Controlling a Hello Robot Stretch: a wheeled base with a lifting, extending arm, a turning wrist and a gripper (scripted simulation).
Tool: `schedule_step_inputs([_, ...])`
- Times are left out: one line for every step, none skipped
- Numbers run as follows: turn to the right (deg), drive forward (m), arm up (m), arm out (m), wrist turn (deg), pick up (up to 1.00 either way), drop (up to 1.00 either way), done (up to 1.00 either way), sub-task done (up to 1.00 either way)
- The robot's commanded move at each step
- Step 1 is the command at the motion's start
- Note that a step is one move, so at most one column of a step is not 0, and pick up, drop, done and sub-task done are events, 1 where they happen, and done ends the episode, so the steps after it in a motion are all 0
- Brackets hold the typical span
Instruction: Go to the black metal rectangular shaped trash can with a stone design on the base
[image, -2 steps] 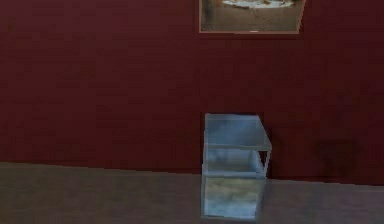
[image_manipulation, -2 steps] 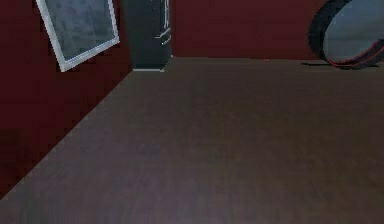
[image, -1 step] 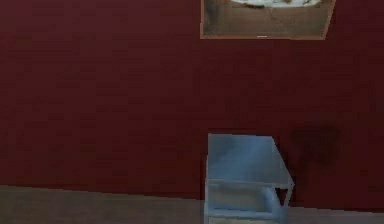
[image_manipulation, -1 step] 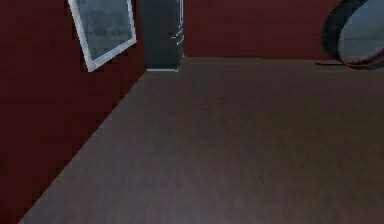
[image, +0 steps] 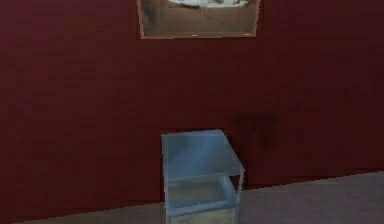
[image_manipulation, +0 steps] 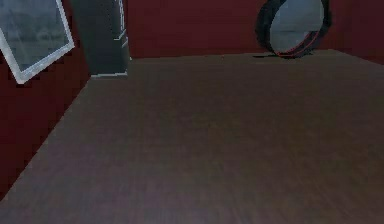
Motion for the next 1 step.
schedule_step_inputs([0.0, 0.0, 0.0, 0.0, 0.0, 0.0, 0.0, 1.0, 0.0])
